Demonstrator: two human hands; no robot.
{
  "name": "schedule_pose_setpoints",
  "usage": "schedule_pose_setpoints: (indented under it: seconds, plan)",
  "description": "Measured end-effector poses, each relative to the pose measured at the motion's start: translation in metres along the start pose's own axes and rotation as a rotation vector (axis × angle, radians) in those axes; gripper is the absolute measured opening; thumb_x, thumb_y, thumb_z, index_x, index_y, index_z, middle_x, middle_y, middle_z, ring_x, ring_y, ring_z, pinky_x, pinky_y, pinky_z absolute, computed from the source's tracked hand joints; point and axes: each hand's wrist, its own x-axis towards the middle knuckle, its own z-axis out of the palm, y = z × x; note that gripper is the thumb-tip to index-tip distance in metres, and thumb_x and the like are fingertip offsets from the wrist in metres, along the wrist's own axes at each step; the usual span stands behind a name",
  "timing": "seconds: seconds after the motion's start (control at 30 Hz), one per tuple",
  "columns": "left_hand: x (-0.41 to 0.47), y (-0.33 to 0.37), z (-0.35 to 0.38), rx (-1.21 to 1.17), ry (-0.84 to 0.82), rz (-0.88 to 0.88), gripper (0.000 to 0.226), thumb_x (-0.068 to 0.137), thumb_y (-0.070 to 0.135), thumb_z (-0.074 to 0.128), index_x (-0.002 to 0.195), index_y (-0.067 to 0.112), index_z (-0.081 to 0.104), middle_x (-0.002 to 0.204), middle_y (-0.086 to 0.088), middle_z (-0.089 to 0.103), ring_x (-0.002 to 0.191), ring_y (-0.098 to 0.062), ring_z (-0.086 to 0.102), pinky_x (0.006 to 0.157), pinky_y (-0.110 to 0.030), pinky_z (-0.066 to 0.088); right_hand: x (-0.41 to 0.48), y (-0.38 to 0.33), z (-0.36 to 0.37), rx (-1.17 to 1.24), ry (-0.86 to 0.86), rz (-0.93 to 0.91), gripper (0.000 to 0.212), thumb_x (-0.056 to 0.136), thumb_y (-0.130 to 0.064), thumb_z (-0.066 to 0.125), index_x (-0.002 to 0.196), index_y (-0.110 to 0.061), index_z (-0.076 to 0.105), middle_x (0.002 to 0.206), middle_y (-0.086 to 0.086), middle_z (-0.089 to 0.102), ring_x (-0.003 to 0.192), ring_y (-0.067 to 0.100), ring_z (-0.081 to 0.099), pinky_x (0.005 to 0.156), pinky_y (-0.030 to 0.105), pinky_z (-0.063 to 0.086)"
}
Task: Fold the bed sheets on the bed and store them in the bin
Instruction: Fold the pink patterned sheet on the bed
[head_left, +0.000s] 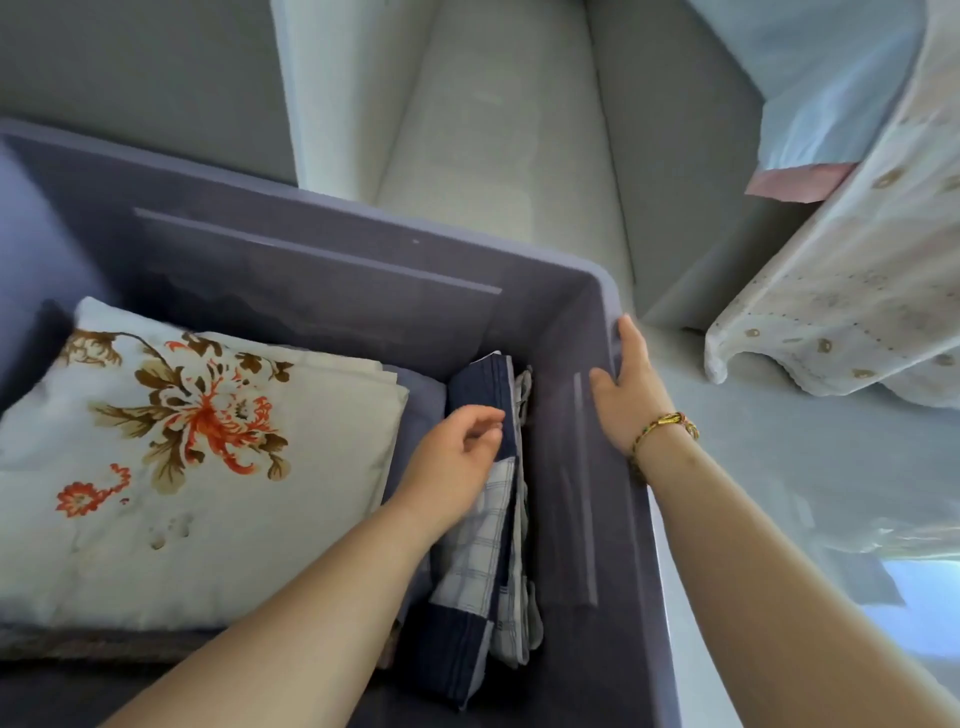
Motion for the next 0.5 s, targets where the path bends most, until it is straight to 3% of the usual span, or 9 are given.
schedule_pose_setpoints:
  seconds: [0.1, 0.17, 0.23, 0.27, 0.37, 0.5]
  plan:
    - [0.008, 0.014, 0.002, 0.152, 0.168, 0.192, 0.022, 0.093, 0.006, 0.047, 0.108, 0.015, 0.060, 0.109, 0.004, 0.059, 0.104, -0.009, 0.052, 0.094, -0.016, 0.036, 0.003, 0.002, -0.001, 0.012, 0.032, 0.052, 0.060, 0.097, -0.012, 0.035, 0.148, -0.020, 0.005, 0.148, 0.007, 0.033, 0.126, 0.030, 0.042, 0.094, 0.027, 0.035]
    - [0.020, 0.038, 0.006, 0.330, 0.280, 0.441, 0.032, 0.090, 0.017, 0.044, 0.117, 0.007, 0.060, 0.119, -0.002, 0.057, 0.110, -0.012, 0.049, 0.097, -0.012, 0.029, 0.003, 0.002, -0.003, -0.008, 0.026, 0.093, 0.057, 0.097, -0.015, 0.034, 0.147, -0.018, 0.007, 0.139, 0.013, 0.043, 0.117, 0.034, 0.048, 0.085, 0.030, 0.038]
    - [0.043, 0.058, 0.012, 0.585, 0.331, 0.654, 0.046, 0.087, 0.025, 0.039, 0.124, 0.004, 0.056, 0.131, -0.016, 0.051, 0.122, -0.028, 0.047, 0.105, -0.031, 0.024, 0.003, 0.004, -0.001, 0.018, 0.002, 0.104, 0.054, 0.098, -0.017, 0.034, 0.146, -0.017, 0.009, 0.135, 0.014, 0.047, 0.114, 0.033, 0.050, 0.082, 0.030, 0.038]
    - [0.057, 0.073, 0.016, 0.704, 0.305, 0.672, 0.048, 0.090, 0.028, 0.038, 0.133, 0.008, 0.048, 0.141, -0.018, 0.041, 0.131, -0.031, 0.038, 0.108, -0.039, 0.016, 0.005, 0.005, -0.002, 0.038, 0.001, 0.095, 0.053, 0.098, -0.017, 0.034, 0.146, -0.017, 0.011, 0.133, 0.013, 0.048, 0.114, 0.032, 0.051, 0.081, 0.029, 0.038]
    - [0.092, 0.091, 0.019, 1.024, 0.119, 0.427, 0.051, 0.100, 0.036, 0.024, 0.148, 0.028, 0.008, 0.157, 0.000, -0.001, 0.144, -0.016, -0.006, 0.113, -0.037, -0.009, 0.008, 0.014, -0.001, 0.074, 0.010, 0.080, 0.050, 0.098, -0.019, 0.034, 0.144, -0.018, 0.015, 0.126, 0.011, 0.053, 0.109, 0.029, 0.053, 0.073, 0.026, 0.036]
    - [0.103, 0.104, 0.019, 1.328, -0.068, 0.180, 0.057, 0.099, 0.046, 0.019, 0.147, 0.029, -0.006, 0.156, 0.004, -0.012, 0.143, -0.016, -0.015, 0.113, -0.042, -0.009, 0.009, 0.011, -0.004, 0.064, -0.049, 0.107, 0.052, 0.099, -0.021, 0.031, 0.146, -0.020, 0.008, 0.132, 0.008, 0.048, 0.115, 0.025, 0.050, 0.084, 0.027, 0.040]
